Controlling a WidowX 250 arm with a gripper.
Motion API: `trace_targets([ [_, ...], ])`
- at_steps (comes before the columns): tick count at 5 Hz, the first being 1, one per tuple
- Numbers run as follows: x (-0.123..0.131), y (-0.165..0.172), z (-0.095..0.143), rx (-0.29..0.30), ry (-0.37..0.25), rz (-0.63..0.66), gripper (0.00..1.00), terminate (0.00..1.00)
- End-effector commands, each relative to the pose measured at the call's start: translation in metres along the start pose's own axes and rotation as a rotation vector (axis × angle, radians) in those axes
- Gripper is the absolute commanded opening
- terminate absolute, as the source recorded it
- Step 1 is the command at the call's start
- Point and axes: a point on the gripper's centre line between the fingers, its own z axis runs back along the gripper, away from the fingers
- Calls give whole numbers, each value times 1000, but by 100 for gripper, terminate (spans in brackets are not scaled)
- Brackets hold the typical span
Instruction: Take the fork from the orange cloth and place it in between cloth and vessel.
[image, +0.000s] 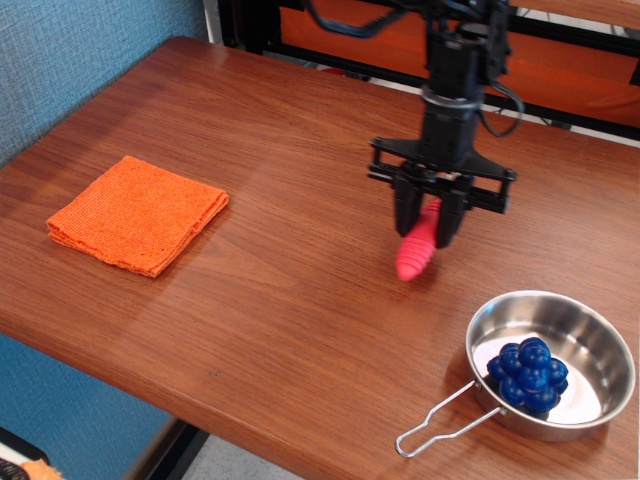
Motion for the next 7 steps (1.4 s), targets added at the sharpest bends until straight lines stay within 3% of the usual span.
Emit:
trace_targets([
  [1, 11, -3, 12, 31, -22, -14, 0, 0],
  [2, 10, 0, 17, 26, -4, -19, 100, 0],
  [4, 8, 4, 57, 17, -72, -28, 100, 0],
  [5, 3, 28, 72, 180, -90, -21, 100, 0],
  [6, -4, 75, 77, 217, -87, 15, 100, 0],
  [7, -3, 122, 78, 212, -112, 61, 100, 0],
])
